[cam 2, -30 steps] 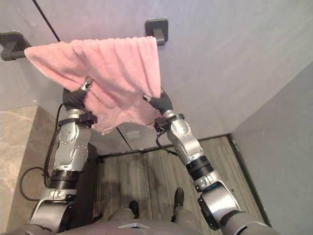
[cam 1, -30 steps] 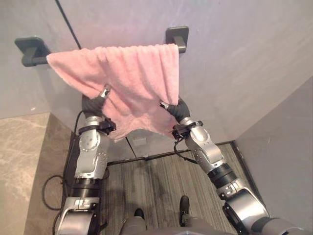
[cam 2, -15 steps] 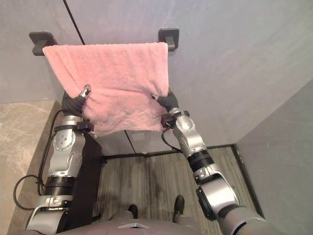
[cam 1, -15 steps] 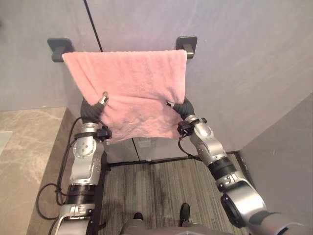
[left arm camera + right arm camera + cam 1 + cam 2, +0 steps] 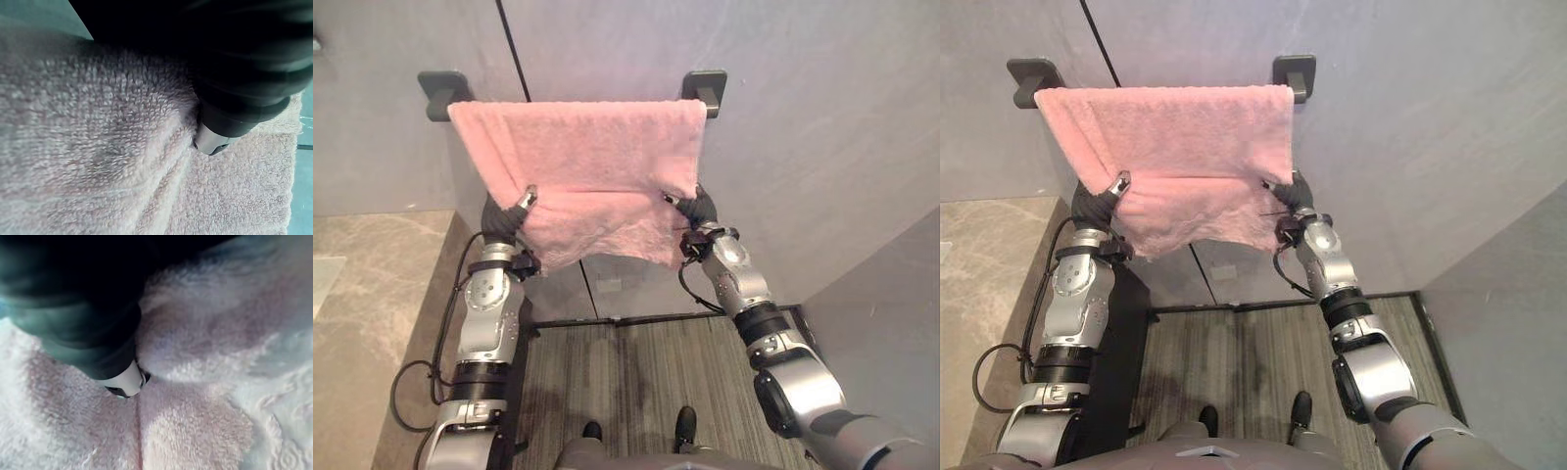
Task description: Organize washtable
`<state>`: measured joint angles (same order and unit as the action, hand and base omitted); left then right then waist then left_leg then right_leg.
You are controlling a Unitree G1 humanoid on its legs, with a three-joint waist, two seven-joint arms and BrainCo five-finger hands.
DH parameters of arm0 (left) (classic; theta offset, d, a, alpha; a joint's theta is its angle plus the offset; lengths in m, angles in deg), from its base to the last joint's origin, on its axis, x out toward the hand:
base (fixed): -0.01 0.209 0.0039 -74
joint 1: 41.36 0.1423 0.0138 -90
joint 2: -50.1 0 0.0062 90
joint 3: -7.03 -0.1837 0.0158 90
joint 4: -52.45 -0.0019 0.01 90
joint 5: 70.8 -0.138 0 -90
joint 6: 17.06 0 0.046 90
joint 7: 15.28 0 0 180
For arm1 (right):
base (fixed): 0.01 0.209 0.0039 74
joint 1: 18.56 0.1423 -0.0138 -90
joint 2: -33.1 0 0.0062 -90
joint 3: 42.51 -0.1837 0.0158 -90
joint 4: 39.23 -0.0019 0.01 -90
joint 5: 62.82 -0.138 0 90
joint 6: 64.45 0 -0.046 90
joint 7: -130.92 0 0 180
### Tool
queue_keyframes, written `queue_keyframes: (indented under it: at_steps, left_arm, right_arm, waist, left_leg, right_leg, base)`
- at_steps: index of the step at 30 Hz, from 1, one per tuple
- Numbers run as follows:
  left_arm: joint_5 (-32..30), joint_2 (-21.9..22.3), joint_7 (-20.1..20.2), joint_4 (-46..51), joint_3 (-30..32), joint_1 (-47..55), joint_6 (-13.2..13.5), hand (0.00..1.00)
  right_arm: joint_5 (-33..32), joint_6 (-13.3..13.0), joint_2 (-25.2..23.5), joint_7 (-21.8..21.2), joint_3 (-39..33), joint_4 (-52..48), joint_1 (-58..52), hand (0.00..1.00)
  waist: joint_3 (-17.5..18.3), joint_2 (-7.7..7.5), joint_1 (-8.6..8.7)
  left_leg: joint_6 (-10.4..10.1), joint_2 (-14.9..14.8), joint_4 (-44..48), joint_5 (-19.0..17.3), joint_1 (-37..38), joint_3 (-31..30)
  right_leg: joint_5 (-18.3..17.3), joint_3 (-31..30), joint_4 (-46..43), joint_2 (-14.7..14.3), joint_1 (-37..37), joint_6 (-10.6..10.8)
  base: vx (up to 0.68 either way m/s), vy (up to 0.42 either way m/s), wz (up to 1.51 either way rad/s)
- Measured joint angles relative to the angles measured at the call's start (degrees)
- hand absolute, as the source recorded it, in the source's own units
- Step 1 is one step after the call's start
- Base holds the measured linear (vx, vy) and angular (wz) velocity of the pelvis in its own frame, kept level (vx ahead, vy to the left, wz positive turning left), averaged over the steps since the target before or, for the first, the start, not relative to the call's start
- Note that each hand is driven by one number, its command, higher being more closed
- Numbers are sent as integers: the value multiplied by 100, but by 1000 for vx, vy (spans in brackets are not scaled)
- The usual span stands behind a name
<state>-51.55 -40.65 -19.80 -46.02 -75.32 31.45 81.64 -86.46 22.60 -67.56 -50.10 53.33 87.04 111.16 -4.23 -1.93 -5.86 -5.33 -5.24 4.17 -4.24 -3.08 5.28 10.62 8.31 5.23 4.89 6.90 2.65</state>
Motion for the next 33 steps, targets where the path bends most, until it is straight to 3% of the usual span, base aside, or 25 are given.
queue_keyframes:
  at_steps: [9, 13, 23, 33]
  left_arm:
    - [75, 2, -282, 2, 606, 249, 6, 0]
    - [264, -17, -464, 17, 946, 531, 24, 0]
    - [279, 93, -365, 836, 806, 1345, 53, 0]
    - [256, 1016, 131, 2217, 762, 3060, 32, 0]
  right_arm:
    - [-242, 104, 84, 227, -419, -20, -87, 0]
    - [-455, 103, 404, 382, -655, -126, -293, 0]
    - [-456, 74, 486, 315, -638, -1658, -1318, 0]
    - [-151, 96, 487, -393, -523, -3532, -3474, 0]
  waist:
    - [-3, 4, 33]
    - [-3, 5, 21]
    - [-5, 8, 47]
    - [1, 2, 78]
  left_leg:
    - [4, -6, -12, -6, 29, 69]
    - [2, -9, -19, -9, 19, 75]
    - [4, -27, 11, -50, -5, 110]
    - [11, -12, -138, -55, 77, 139]
  right_leg:
    - [-1, -72, 0, -9, 15, 1]
    - [-1, -77, 0, -12, 32, 1]
    - [-2, -114, 1, -20, 61, -1]
    - [-73, -84, 0, 23, 61, 43]
  base:
    - [-2, 0, -4]
    - [0, 0, 0]
    - [2, 2, -1]
    - [27, 4, 0]
